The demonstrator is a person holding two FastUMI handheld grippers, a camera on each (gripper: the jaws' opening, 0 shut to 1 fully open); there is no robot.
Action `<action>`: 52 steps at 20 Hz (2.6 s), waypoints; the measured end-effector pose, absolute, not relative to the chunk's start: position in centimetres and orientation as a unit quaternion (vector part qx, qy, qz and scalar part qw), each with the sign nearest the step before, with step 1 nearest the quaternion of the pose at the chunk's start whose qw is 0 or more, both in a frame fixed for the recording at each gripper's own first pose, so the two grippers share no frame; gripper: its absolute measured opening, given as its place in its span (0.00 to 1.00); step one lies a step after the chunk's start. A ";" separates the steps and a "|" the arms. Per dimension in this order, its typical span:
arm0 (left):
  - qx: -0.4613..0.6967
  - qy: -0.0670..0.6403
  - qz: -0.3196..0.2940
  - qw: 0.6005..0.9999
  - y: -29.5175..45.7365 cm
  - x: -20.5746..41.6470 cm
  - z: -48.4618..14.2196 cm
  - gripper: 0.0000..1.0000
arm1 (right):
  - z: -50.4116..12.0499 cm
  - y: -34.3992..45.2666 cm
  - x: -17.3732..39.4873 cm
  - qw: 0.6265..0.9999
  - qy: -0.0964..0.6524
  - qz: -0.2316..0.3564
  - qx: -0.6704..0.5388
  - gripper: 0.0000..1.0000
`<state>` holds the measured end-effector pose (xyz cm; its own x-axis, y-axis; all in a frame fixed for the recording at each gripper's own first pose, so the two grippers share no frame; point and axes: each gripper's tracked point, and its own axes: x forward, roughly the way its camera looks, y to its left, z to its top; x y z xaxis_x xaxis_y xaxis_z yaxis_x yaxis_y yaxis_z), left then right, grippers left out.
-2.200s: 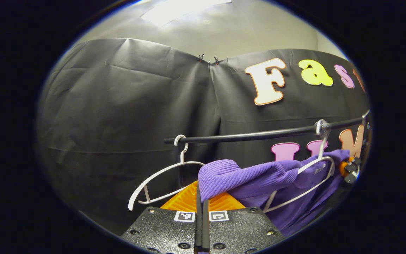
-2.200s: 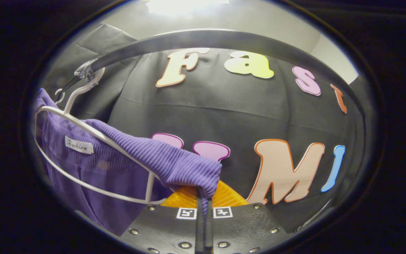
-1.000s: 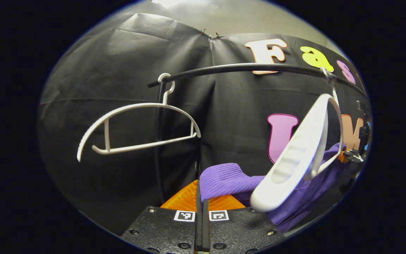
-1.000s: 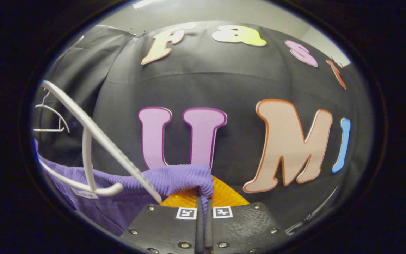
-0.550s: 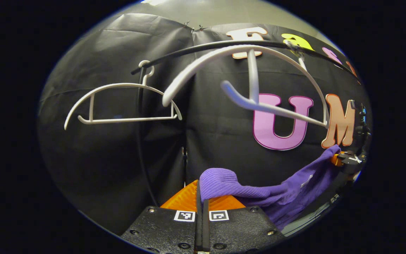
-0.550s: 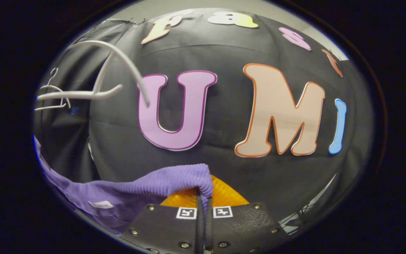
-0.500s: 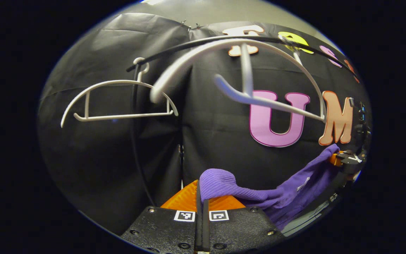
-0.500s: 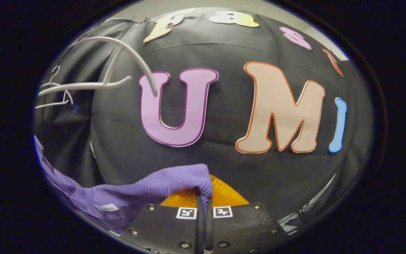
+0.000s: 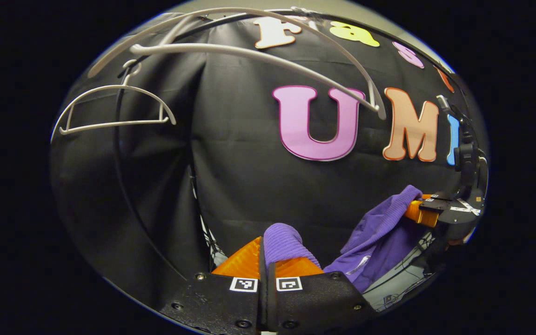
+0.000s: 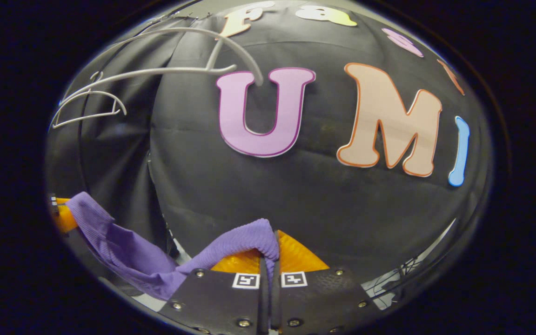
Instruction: Grasp the clothes on the hanger with both hands and then place them into the laundry hamper below.
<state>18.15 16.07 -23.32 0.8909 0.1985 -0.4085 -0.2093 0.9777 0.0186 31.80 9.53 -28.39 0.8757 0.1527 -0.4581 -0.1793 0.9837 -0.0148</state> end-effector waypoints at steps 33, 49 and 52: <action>-0.039 0.243 0.014 0.969 9.5 9.8 -22.6 0.84 | -25.6 11.0 18.1 0.957 0.274 0.094 -0.018 0.13; -0.031 0.105 -0.063 0.992 5.9 -2.9 -5.6 0.93 | -7.6 8.7 1.8 0.993 0.120 -0.009 0.017 0.47; -0.021 0.083 -0.081 0.993 4.2 -3.5 -3.3 0.96 | -5.6 7.4 -0.1 0.995 0.099 -0.022 0.019 0.65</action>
